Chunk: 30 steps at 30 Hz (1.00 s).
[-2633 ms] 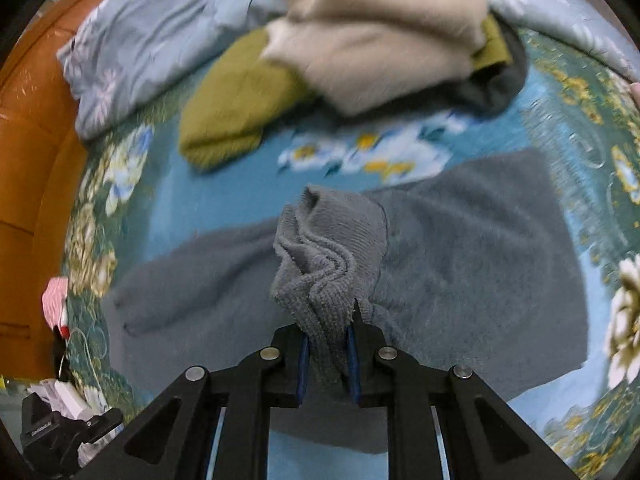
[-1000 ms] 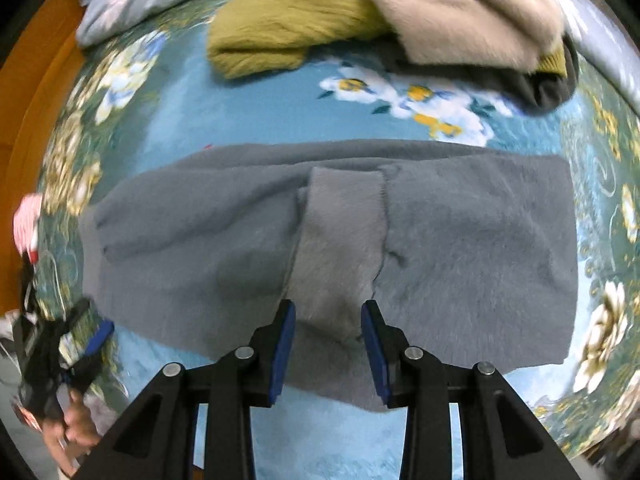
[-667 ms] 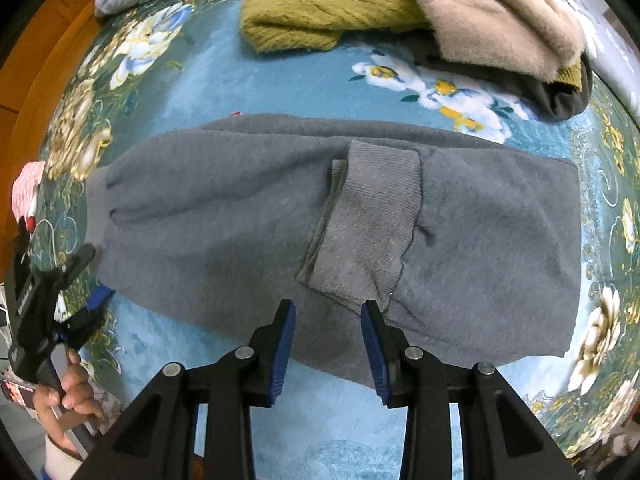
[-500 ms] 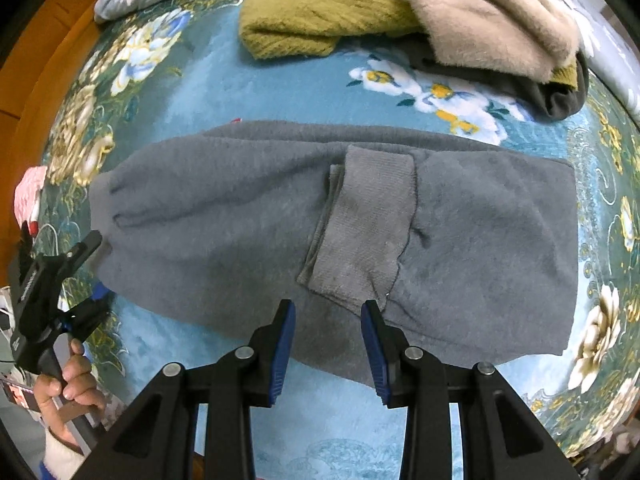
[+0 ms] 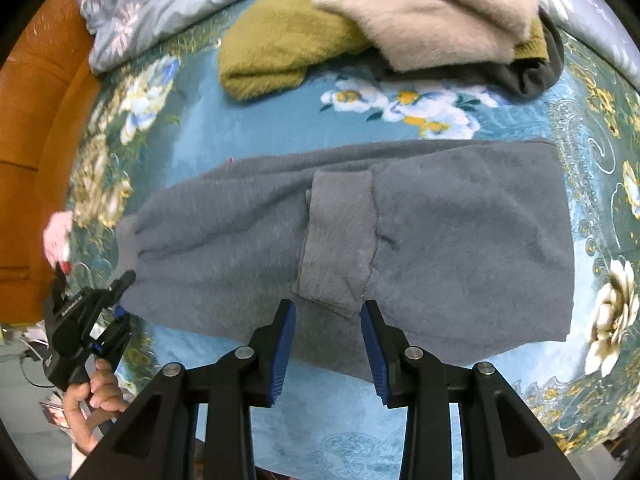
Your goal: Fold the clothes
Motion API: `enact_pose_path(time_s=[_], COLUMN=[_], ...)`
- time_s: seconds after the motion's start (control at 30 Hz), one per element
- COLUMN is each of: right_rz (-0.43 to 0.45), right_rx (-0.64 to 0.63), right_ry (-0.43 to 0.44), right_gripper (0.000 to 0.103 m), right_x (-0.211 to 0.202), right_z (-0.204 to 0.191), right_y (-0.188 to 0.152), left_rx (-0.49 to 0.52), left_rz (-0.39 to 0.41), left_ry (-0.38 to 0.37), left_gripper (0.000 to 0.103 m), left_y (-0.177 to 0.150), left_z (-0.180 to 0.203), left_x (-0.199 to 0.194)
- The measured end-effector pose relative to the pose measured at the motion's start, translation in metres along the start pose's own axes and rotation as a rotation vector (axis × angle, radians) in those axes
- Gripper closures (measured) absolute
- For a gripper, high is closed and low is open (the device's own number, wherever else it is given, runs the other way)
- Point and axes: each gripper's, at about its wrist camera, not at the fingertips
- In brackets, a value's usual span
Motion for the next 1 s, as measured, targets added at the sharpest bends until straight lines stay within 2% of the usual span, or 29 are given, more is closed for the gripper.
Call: enact_pose_path(time_s=[0.1, 0.2, 0.3, 0.5, 0.6, 0.8, 0.9, 1.0], right_rz=[0.023, 0.045, 0.074, 0.114, 0.134, 0.144, 0.141, 0.136], right_rx=[0.025, 0.057, 0.101, 0.123, 0.154, 0.248, 0.278, 0.304], right_ry=[0.042, 0.073, 0.103, 0.107, 0.114, 0.140, 0.137, 0.138], right_gripper=[0.064, 0.064, 0.064, 0.064, 0.064, 0.064, 0.064, 0.064], right_x=[-0.014, -0.031, -0.049, -0.076, -0.084, -0.086, -0.085, -0.083], right_z=[0.018, 0.044, 0.077, 0.141, 0.173, 0.235, 0.260, 0.279], right_y=[-0.003, -0.004, -0.003, -0.002, -0.002, -0.010, -0.015, -0.020], left_rx=[0.164, 0.314, 0.410, 0.565, 0.645, 0.803, 0.890, 0.934], left_rz=[0.035, 0.062, 0.093, 0.115, 0.083, 0.002, -0.050, -0.112], left_ry=[0.093, 0.180, 0.230, 0.262, 0.279, 0.386, 0.453, 0.519], left_gripper=[0.084, 0.084, 0.084, 0.085, 0.085, 0.085, 0.085, 0.085], left_y=[-0.021, -0.056, -0.086, -0.164, -0.208, -0.291, -0.335, -0.360], left_z=[0.053, 0.100, 0.148, 0.235, 0.270, 0.302, 0.306, 0.299], left_x=[-0.018, -0.036, -0.040, -0.010, 0.020, 0.087, 0.120, 0.151])
Point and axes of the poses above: each gripper's, at about its wrist camera, not at the fingertips, and x roughly the way its jaws point, z to its right, y to its top, and after that the axes turned 2 degrees about -x, right-handed
